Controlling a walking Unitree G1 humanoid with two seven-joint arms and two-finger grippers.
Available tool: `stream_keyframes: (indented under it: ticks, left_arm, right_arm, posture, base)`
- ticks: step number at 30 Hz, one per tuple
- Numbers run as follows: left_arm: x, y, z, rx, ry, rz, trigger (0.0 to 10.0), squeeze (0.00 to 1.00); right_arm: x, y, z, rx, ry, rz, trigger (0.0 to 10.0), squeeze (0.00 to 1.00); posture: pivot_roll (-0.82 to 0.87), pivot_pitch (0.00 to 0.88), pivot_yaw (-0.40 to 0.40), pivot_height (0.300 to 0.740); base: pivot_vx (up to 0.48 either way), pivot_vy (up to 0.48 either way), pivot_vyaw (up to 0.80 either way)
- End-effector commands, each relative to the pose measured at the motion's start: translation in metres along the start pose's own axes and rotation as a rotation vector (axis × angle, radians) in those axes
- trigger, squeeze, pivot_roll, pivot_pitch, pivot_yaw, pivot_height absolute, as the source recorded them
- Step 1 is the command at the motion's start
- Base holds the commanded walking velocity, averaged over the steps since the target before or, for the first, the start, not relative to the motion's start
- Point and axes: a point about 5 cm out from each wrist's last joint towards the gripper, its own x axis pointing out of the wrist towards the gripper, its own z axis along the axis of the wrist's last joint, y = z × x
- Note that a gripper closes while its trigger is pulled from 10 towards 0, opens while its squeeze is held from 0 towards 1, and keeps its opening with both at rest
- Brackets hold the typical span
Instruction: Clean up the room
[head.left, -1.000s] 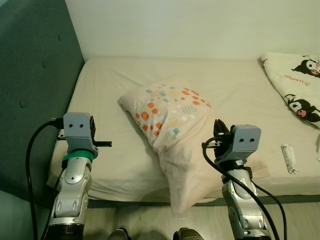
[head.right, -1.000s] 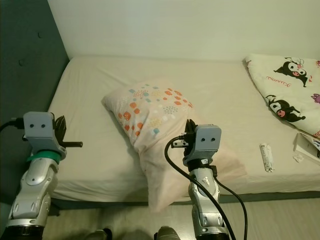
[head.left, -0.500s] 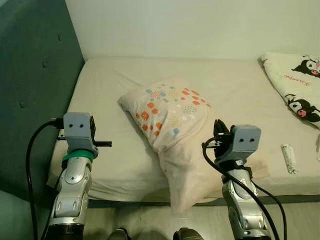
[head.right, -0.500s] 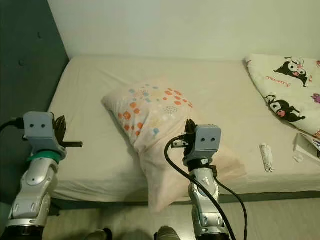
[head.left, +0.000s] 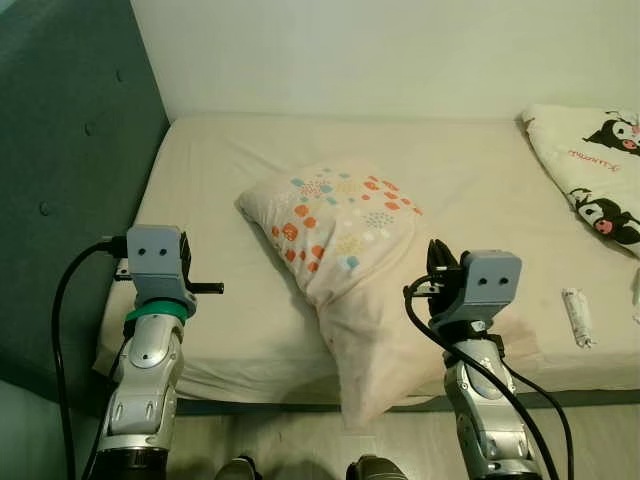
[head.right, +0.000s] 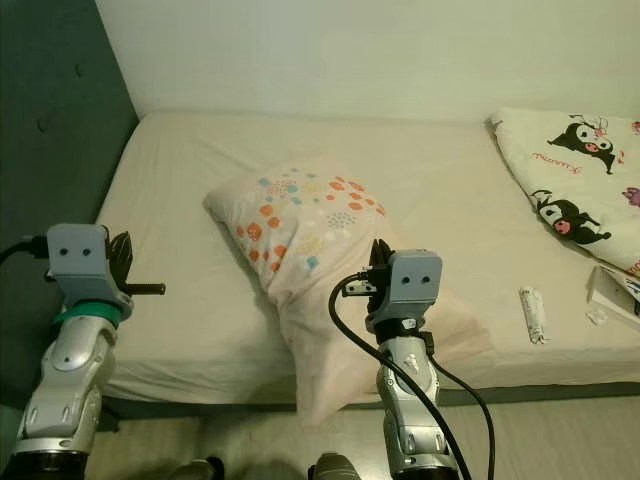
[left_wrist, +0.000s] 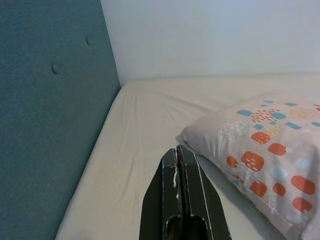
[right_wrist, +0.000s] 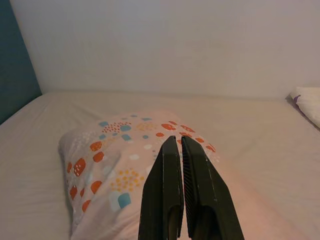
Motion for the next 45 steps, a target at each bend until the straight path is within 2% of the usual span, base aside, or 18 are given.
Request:
stream_keyframes:
  ticks: [1,21,25,30,38,45]
  left_arm:
    - [-0.003,-0.001,-0.004,0.006,0.018,-0.004,10.0,0.00]
    - [-0.004,-0.001,-0.004,0.004,0.019,-0.002,10.0,0.00]
    - [-0.005,-0.001,-0.004,0.003,0.021,-0.002,10.0,0.00]
    - [-0.005,-0.001,-0.004,0.005,0.021,-0.004,10.0,0.00]
    - [-0.007,-0.003,-0.006,0.002,0.028,0.000,10.0,0.00]
    - [-0.006,-0.003,-0.006,0.000,0.028,0.000,10.0,0.00]
  right_arm:
    - [-0.003,-0.001,-0.002,-0.001,0.013,0.003,10.0,0.00]
    - [-0.004,0.000,-0.003,-0.002,0.018,0.005,10.0,0.00]
    - [-0.005,0.006,-0.005,0.086,0.077,0.042,10.0,0.00]
    - [-0.006,0.011,-0.008,0.100,0.114,0.055,10.0,0.00]
    - [-0.005,0.009,-0.006,-0.013,0.079,0.083,10.0,0.00]
    - [-0.003,0.008,-0.005,0.017,0.081,0.089,10.0,0.00]
  posture:
    - [-0.05,0.001,-0.020,0.740]
    - [-0.05,0.003,-0.025,0.740]
    - [-0.05,0.005,-0.024,0.740]
    - [-0.04,0.006,-0.023,0.740]
    - [-0.04,0.008,-0.033,0.740]
    - [-0.04,0.000,-0.035,0.740]
  base:
    - [0.000,0.000,0.00]
    - [0.000,0.000,0.00]
    - [0.000,0.000,0.00]
    - [0.000,0.000,0.00]
    - [0.000,0.000,0.00]
    - [0.000,0.000,0.00]
